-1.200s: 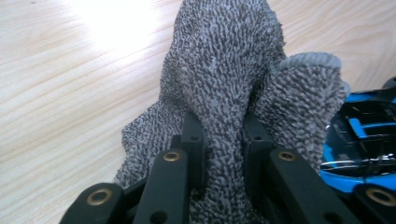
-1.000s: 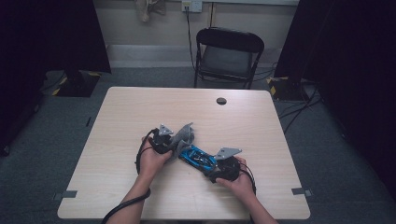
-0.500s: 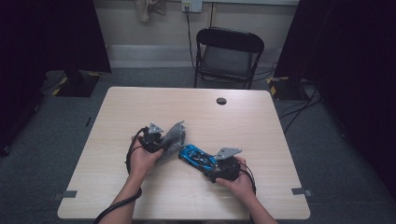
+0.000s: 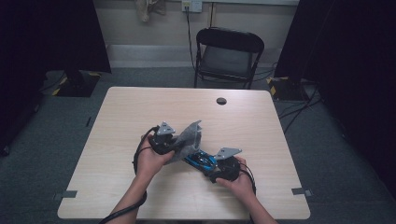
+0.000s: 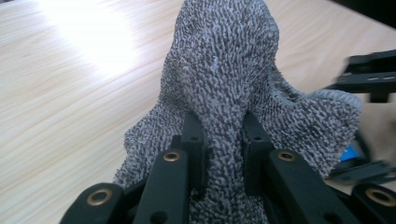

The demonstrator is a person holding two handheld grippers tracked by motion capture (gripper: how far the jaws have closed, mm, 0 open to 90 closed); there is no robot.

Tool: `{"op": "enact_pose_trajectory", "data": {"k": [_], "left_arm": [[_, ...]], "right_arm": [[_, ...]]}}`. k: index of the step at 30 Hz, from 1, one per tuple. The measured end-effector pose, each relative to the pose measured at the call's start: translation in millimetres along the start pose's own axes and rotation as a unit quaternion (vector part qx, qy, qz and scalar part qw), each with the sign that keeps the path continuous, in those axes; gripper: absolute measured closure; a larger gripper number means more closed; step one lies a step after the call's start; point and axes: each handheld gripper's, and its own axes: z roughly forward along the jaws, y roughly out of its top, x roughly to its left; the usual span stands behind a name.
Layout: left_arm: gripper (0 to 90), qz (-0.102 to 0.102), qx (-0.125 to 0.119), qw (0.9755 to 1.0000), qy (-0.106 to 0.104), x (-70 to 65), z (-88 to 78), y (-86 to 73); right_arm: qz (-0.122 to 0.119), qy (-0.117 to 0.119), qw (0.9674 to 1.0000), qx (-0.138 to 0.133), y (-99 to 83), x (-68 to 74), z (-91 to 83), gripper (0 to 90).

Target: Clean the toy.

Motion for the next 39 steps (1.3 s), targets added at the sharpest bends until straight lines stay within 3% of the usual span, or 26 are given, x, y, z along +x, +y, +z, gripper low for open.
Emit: {"op": "enact_pose_trajectory", "data": {"k": [5,11,19,24,39], "left_arm": [[76.0,0.012,-0.005,0.9996,-0.027,-22.8,5.4,6.1],[76.0,0.025,0.006,0.9984,-0.051,-45.0,18.3,5.4],[76.0,0.035,0.021,0.9962,-0.077,-61.8,30.8,3.7],[75.9,0.047,0.031,0.9945,-0.088,-71.5,44.1,-6.4],[75.7,0.062,0.035,0.995,-0.07,-77.4,47.5,-7.5]], "right_arm": [[0.0,0.0,1.0,0.0,0.0,0.0,0.0,23.9],[0.0,0.0,1.0,0.001,0.0,0.0,-0.1,23.9],[0.0,0.0,1.0,0.001,0.2,0.0,0.0,23.9],[0.0,0.0,1.0,0.001,0.3,0.0,0.1,23.9],[0.0,-0.001,1.0,0.0,0.4,-0.4,0.4,23.9]]}}
